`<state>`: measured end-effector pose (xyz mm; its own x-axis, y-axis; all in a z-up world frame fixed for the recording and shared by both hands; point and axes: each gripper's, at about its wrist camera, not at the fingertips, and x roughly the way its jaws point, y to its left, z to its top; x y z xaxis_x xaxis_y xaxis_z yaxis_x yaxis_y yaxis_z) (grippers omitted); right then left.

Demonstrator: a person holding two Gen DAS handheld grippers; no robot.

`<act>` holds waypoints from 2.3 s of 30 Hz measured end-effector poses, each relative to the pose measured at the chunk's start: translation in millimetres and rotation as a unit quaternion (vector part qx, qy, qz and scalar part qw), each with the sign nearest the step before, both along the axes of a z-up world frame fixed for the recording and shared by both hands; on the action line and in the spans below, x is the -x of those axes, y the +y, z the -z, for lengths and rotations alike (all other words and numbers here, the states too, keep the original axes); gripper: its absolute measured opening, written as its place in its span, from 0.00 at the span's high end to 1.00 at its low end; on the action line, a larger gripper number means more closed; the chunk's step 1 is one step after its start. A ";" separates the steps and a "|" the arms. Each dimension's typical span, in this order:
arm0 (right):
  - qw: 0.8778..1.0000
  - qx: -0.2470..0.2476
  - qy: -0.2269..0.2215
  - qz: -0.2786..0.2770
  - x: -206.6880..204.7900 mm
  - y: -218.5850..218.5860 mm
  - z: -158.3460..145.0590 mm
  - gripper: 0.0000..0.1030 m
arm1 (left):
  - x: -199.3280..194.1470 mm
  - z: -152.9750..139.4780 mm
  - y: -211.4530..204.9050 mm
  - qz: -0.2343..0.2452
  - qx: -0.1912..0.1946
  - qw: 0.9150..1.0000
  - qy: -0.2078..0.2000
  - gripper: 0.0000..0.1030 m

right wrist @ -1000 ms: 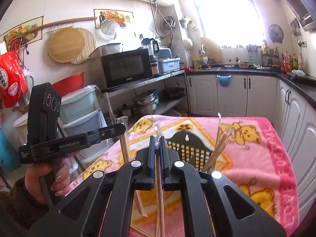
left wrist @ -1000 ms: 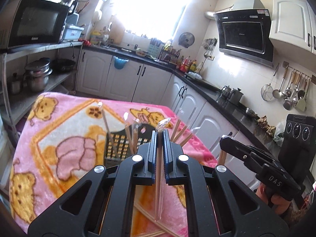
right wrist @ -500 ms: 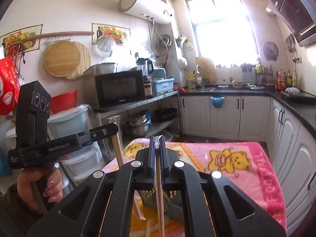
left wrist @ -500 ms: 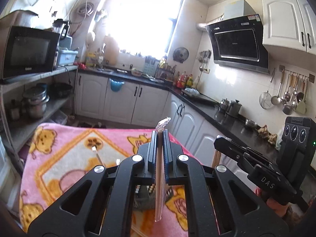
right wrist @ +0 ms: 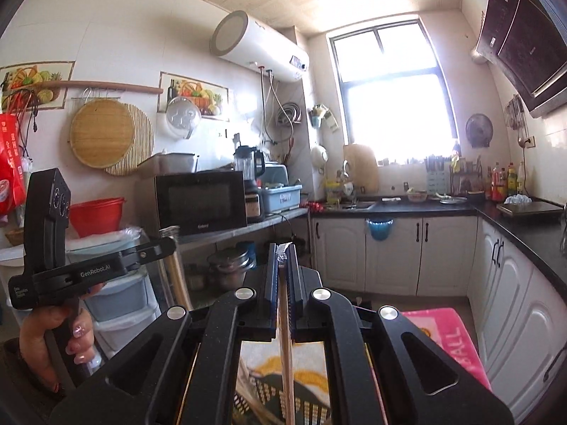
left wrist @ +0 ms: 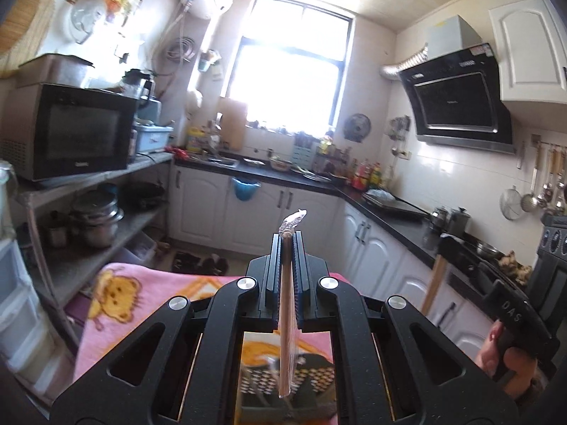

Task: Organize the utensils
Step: 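Lower the held chopstick upright into the grey caddy with the left gripper, then open the left gripper to release the chopstick into the caddy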

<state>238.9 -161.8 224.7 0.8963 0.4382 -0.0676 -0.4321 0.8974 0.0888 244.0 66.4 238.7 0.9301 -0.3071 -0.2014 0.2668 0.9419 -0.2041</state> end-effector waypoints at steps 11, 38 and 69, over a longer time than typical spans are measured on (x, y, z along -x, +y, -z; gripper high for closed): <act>0.999 -0.027 -0.023 0.009 -26.2 -0.3 11.0 0.95 | -30.6 30.2 18.7 -0.032 0.025 0.999 0.028 0.97; 0.998 -0.028 -0.002 0.054 -55.8 9.9 124.9 0.95 | -45.3 143.8 6.7 -0.030 0.032 0.996 0.073 0.97; 0.994 -0.010 0.095 0.045 -8.8 -11.6 147.6 0.68 | -23.6 161.2 11.6 -0.028 0.023 0.991 0.128 0.53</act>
<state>247.8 -173.4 77.1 0.9038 0.3597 -0.2317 -0.3238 0.9290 0.1792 267.6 77.9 77.5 0.8660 -0.2714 -0.4199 0.1487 0.9417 -0.3019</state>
